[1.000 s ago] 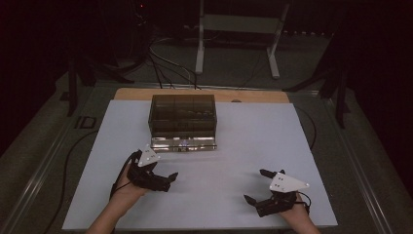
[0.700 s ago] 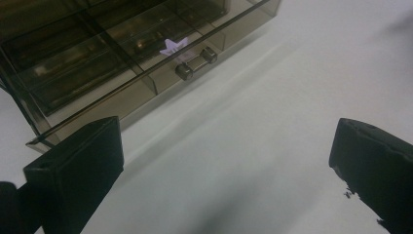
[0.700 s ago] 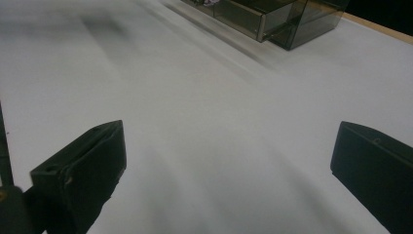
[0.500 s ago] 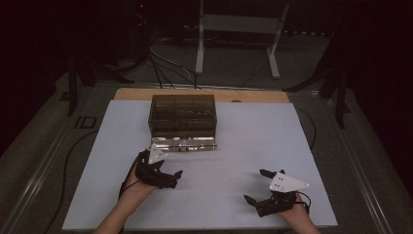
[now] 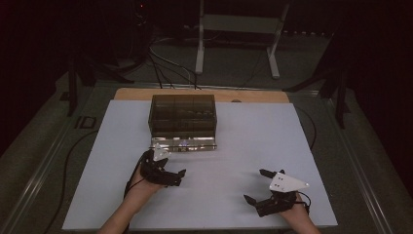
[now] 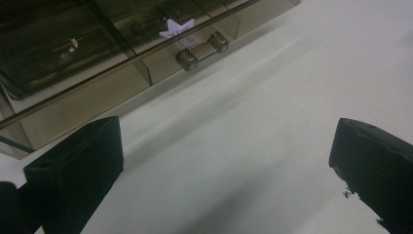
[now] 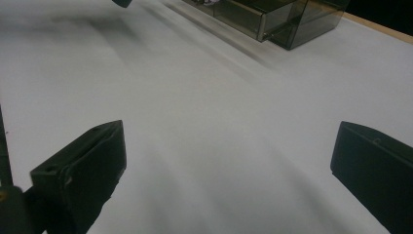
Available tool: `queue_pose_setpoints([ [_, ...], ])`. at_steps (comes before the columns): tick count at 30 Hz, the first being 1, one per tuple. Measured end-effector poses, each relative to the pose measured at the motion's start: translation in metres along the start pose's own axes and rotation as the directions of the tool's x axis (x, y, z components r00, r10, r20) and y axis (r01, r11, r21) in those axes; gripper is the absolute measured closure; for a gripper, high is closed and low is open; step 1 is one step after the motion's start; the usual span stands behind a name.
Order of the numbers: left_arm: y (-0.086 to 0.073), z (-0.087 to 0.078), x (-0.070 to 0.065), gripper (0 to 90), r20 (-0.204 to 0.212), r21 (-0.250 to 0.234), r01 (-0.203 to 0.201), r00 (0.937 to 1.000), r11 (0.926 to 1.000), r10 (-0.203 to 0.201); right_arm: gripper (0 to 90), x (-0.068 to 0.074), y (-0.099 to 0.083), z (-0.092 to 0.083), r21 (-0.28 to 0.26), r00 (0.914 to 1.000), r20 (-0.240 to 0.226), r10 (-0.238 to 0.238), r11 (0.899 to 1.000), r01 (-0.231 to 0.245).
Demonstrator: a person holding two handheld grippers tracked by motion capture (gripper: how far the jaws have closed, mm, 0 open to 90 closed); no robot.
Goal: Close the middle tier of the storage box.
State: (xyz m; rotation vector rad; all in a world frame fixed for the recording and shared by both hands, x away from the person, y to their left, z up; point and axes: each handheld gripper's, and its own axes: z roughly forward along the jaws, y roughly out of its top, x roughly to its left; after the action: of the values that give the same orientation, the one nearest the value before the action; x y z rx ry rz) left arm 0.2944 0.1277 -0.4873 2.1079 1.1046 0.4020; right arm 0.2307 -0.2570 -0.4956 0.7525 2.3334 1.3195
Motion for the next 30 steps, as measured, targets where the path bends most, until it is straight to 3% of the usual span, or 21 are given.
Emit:
queue_pose_setpoints([
  [3, -0.001, 0.002, 0.002, 1.4, 0.001, 0.0, 0.01, 0.9999, 0.9999, -0.01, 0.4, 0.0, 0.0, 0.0, -0.001, 1.0, 0.0, -0.001, 1.0, 0.001],
  [9, -0.002, 0.007, 0.004, 15.5, -0.001, 0.004, 0.006, 1.0, 1.0, -0.006, 0.4, 0.0, 0.0, 0.0, 0.001, 1.0, -0.001, -0.003, 1.0, 0.003],
  [14, -0.004, 0.01, 0.002, 25.8, -0.009, 0.013, -0.036, 0.9993, 0.9993, 0.037, 0.3, 0.0, 0.0, 0.0, 0.0, 1.0, 0.001, -0.004, 1.0, 0.004],
  [22, -0.007, 0.014, 0.001, 49.1, -0.043, 0.022, -0.097, 0.9943, 0.995, 0.098, 0.4, 0.001, 0.0, 0.0, 0.0, 1.0, -0.001, -0.006, 1.0, 0.006],
  [30, -0.005, 0.013, 0.009, 75.0, -0.054, -0.01, -0.096, 0.994, 0.9954, 0.095, 0.4, 0.001, 0.0, -0.001, 0.0, 1.0, 0.001, -0.006, 1.0, 0.006],
])
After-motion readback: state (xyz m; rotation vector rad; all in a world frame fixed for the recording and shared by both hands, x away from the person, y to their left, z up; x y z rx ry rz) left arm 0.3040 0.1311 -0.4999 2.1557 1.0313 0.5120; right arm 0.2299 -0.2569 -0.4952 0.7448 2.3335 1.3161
